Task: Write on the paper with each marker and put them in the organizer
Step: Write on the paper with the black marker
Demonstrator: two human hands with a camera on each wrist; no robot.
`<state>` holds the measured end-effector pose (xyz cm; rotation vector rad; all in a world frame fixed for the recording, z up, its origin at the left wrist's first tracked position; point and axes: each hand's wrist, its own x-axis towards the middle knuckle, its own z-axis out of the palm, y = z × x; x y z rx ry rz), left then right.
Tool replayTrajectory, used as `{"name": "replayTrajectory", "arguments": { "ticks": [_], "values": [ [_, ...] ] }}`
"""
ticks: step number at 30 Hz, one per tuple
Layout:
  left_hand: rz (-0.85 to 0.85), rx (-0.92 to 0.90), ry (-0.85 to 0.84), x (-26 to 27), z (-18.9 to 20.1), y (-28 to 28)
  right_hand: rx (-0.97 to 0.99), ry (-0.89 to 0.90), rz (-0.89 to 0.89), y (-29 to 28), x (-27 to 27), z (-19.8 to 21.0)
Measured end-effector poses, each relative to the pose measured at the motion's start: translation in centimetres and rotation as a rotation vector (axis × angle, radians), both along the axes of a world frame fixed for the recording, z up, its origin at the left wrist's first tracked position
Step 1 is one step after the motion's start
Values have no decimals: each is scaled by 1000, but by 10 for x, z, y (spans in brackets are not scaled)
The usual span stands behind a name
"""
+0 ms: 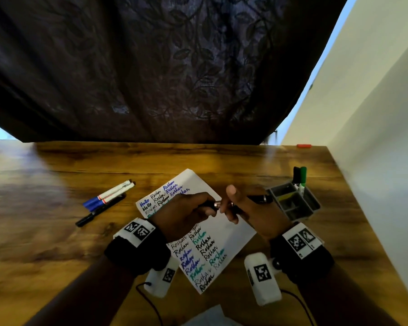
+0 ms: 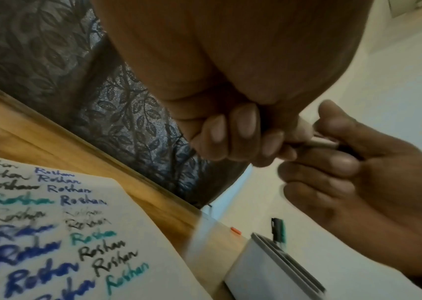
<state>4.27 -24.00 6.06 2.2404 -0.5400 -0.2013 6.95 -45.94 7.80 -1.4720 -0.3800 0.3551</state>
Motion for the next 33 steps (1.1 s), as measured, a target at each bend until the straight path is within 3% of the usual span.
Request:
{"name": "replayTrajectory", "arguments": {
  "ticks": [3,7,10,13,18,24,33],
  "values": [
    [127,84,76,4,-3,51,96,64,-239,-41,23,15],
    [317,267,109,4,-13,110,90,-88,-234,-67,43,38],
    [302,254,131,10,-22,76,-4,-51,-210,-33,32,17],
    [320,234,282,19,-42,34,-69,43,-175,3,16,-28],
    [329,259,352,17,-84,17,-199,102,-104,25,9,-91],
    [394,218,328,15,-95,15,-338,-100,-112,19,-1,-127],
    [426,220,345,18,-97,16,-453,-269,-189,19,-6,-136]
  ]
}}
